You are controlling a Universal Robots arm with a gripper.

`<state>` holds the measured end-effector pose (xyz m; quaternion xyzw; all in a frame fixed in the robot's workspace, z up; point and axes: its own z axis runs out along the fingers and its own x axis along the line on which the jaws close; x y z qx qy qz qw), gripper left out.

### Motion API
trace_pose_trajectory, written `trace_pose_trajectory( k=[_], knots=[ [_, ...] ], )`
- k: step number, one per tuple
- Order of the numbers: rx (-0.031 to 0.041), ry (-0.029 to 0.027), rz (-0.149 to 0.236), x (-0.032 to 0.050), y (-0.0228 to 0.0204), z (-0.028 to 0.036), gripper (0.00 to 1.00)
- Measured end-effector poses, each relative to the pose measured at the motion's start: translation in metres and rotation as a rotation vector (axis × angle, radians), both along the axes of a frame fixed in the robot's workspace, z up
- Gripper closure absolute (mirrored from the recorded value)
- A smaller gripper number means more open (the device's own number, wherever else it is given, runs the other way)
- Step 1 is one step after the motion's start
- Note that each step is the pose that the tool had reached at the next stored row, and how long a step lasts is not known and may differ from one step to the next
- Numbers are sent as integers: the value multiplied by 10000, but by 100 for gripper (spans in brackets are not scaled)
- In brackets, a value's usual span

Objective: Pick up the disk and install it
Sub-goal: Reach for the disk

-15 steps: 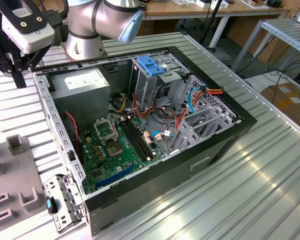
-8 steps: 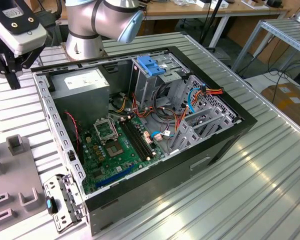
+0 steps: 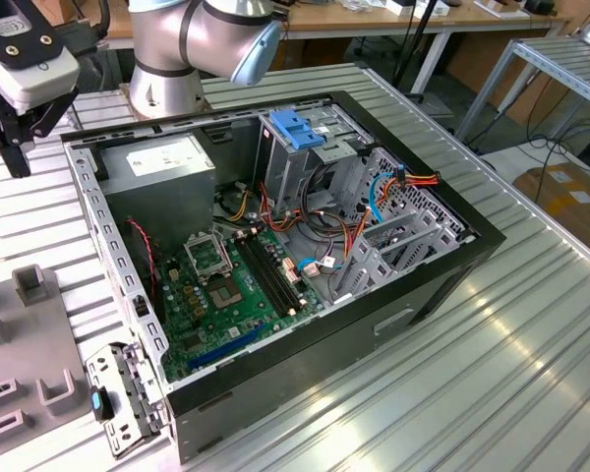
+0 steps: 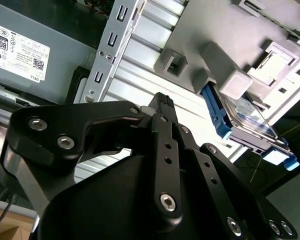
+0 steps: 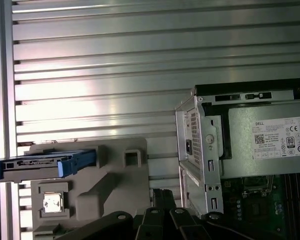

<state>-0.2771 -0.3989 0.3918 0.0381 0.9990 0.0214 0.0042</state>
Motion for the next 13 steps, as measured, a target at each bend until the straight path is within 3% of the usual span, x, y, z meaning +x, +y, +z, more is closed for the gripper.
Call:
trace_pose_trajectory(
  k=[13],
  knots=[
    [0, 30, 0, -134, 0, -2, 89]
  ],
)
